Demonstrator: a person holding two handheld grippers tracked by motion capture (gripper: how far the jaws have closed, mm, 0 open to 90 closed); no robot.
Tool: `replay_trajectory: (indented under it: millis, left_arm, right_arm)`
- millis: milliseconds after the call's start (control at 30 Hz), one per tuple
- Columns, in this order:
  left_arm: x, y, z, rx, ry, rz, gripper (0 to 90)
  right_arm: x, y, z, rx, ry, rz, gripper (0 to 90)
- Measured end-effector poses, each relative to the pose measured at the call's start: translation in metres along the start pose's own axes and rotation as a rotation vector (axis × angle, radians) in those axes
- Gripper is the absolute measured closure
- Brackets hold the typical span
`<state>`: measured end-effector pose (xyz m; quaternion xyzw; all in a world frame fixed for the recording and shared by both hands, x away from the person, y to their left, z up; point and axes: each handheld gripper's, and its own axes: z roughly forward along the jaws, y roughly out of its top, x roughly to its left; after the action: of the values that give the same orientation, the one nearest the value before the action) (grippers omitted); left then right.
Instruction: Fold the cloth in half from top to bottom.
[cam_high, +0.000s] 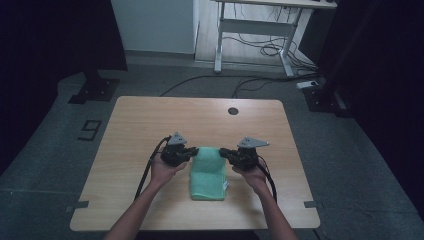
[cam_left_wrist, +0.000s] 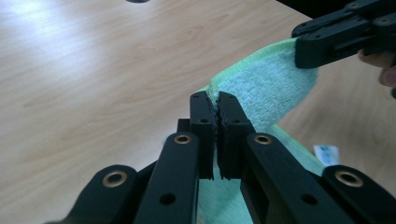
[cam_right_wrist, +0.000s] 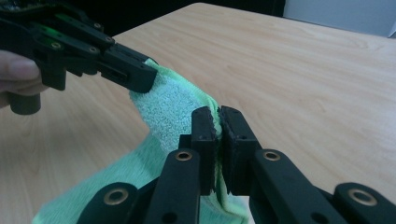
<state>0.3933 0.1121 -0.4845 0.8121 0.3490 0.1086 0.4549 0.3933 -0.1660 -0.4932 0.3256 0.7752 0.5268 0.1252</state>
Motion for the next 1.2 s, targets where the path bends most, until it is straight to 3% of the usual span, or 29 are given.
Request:
replay_trajectory:
  millis: [700, 933, 1067, 1200]
  left_arm:
    - [-0.039, -0.061, -0.022, 0.034, -0.086, 0.031, 84.7]
    - [-0.051, -0.076, -0.023, 0.074, -0.109, 0.054, 83.1]
    - [-0.052, -0.080, -0.023, 0.097, -0.119, 0.058, 76.5]
    - [-0.053, -0.078, -0.027, 0.094, -0.126, 0.061, 63.2]
  right_arm:
    - [0.037, -0.053, -0.012, 0.082, 0.097, -0.016, 83.5]
    - [0.046, -0.068, -0.017, 0.120, 0.131, -0.009, 82.6]
    - [0.050, -0.073, -0.018, 0.161, 0.137, -0.032, 77.5]
    - [0.049, -0.072, -0.024, 0.159, 0.132, -0.026, 64.6]
